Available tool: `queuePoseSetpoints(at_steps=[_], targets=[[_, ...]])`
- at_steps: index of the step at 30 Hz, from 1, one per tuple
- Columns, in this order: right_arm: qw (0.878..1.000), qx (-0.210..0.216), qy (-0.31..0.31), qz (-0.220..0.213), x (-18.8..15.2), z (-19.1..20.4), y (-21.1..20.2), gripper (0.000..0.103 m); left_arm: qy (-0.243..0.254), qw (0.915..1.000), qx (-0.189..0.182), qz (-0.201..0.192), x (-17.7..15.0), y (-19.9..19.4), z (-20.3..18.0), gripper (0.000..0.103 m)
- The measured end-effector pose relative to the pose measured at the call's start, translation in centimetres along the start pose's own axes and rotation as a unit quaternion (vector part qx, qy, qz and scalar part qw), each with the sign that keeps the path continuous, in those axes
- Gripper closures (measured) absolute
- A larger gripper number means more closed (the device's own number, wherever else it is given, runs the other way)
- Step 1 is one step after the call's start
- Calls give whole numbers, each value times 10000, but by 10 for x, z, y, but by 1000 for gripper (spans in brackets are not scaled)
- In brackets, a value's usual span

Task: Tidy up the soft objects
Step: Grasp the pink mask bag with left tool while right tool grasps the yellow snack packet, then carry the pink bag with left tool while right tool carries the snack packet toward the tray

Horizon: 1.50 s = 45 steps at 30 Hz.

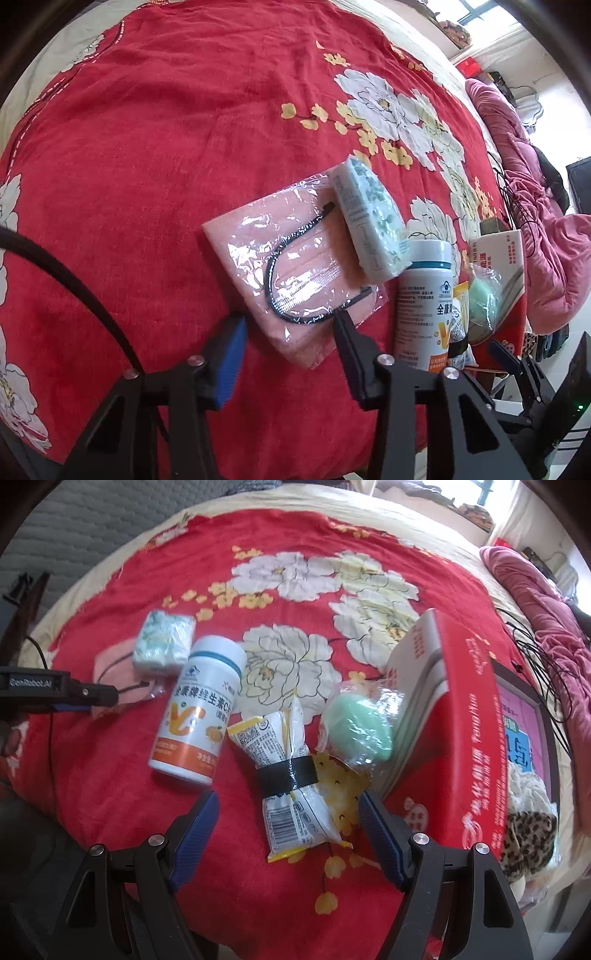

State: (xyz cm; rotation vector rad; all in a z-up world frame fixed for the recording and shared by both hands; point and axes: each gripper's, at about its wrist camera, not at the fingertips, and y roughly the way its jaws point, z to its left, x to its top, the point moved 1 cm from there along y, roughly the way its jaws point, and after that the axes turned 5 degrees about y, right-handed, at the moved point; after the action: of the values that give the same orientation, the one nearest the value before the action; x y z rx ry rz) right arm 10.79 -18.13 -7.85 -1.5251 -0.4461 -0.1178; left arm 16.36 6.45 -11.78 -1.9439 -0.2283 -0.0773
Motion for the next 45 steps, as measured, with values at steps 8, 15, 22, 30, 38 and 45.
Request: queuePoseSetpoints(at_steps=[8,15,22,30,38,45], targets=[[9985,-350,-421,90,6,13,18,24,56,10000,49,-3,5,3,-1,66],[9961,-431,-744,204,9,23,29,43,17,10000,-9,-33,11,4,-2,79],[9969,-376,-583,359,9,17,51,51,6,9999,-125,-71,16,6,-4,86],[9991,78,-203,358,7,3,40,60,50,9993,-164,-328,13,-5,-7,94],[9985,415,80,335,-2,-1,23,61,602,9960,235,-615,1,-33,-28,95],[9973,694,201,119,-1,0,2,61,905,9903,553,-895,-9,-62,-48,95]])
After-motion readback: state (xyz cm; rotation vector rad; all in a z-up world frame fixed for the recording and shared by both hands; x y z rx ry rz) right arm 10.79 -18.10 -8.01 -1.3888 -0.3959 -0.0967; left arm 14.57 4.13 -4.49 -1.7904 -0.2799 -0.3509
